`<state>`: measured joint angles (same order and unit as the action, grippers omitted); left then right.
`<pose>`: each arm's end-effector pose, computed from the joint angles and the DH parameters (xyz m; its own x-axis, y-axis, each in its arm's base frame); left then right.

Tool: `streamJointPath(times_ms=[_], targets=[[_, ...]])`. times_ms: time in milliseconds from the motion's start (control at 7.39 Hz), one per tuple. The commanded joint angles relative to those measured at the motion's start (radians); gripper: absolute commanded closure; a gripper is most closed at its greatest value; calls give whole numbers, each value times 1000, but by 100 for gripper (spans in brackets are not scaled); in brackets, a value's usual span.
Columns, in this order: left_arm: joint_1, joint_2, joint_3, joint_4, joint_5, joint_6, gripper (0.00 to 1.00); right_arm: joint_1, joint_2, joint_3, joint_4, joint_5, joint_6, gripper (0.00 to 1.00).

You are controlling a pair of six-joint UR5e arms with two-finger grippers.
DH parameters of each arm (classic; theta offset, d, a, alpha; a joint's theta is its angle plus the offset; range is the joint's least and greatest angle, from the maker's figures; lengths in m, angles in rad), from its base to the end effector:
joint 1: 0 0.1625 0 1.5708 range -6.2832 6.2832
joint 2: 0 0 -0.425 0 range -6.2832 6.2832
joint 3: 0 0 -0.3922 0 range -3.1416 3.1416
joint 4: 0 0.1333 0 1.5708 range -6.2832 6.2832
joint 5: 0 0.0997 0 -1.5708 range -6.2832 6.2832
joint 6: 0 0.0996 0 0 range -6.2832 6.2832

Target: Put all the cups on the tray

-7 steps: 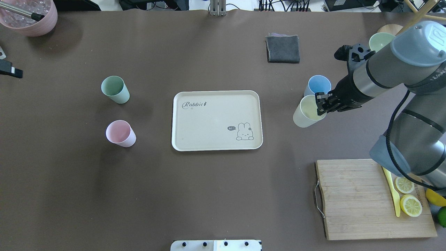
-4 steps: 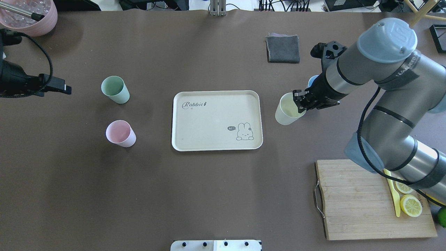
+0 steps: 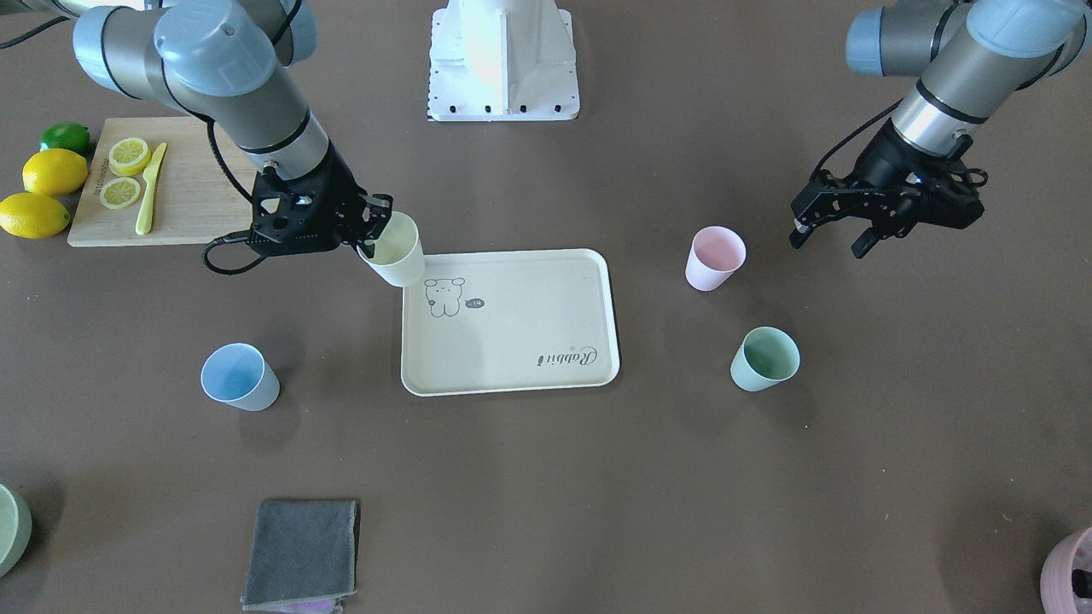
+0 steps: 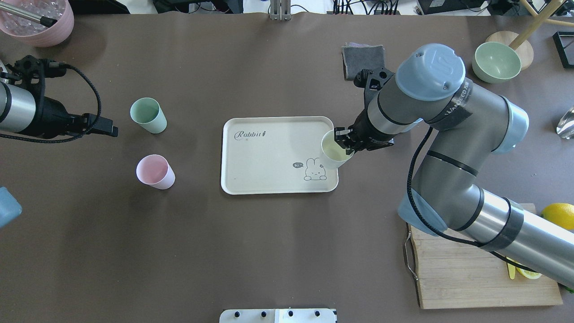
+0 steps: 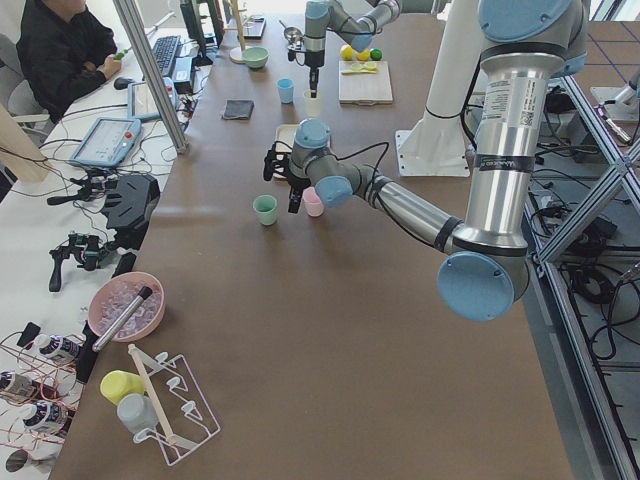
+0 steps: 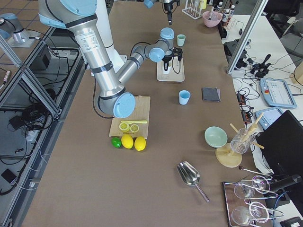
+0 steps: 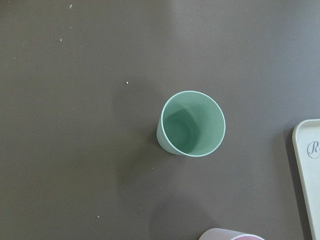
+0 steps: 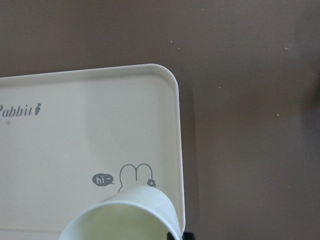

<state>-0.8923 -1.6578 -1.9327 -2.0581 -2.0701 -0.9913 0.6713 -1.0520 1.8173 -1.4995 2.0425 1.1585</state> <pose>0.2596 -0.4584 0.3872 0.5531 0.0799 -0.8293 0.1656 0.9650 0.2035 -0.4356 -0.4585 0.2453 0.5968 0.0182 0.8022 -0.0554 0.9983 0.0185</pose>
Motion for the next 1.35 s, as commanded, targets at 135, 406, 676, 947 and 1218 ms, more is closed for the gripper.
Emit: streamJointPath(times_ms=[135,406,676,947,1218], targets=[[16,3,-3,1,19,-1,3,-30,111,-150,7,-25,1,100],[18,4,-2,1,21,-1,3,-50,118,-179,9,-51,-2,100],[22,1,-2,1,21,-1,3,-67,115,-190,10,-53,-2,100],[26,0,1,1,21,0,3,-65,115,-197,10,-53,0,95],[50,1,-5,1,25,0,3,-58,119,-188,12,-76,39,0]])
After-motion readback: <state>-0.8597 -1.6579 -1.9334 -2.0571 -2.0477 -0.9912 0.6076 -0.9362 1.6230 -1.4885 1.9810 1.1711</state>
